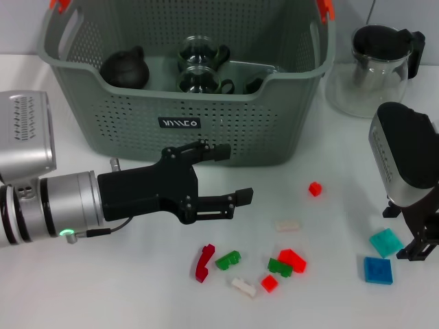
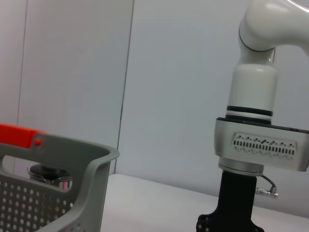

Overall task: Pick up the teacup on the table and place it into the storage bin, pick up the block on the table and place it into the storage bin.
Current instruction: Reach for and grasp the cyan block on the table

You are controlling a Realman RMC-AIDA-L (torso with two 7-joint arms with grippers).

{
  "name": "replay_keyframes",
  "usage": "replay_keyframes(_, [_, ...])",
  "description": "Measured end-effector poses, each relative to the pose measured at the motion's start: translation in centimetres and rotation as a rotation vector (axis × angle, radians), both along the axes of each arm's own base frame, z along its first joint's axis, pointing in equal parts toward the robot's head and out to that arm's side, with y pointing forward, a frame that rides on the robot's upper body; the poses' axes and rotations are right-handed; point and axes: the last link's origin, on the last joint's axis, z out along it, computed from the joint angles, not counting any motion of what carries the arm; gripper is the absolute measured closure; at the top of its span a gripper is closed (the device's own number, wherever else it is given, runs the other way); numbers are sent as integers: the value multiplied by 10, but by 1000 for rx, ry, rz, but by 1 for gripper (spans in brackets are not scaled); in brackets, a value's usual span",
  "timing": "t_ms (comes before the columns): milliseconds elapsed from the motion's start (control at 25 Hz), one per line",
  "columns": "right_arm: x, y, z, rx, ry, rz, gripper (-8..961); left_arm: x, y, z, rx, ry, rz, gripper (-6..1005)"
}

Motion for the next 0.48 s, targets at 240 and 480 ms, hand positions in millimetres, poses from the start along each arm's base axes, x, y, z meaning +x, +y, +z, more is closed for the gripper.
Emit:
replay_keyframes(240, [3, 0, -6, -13, -12, 20, 167, 1, 1, 1, 7, -8, 5, 131])
replay_keyframes(480, [6, 0, -13, -23, -21, 19, 166, 0, 2, 2, 9, -13, 14, 132])
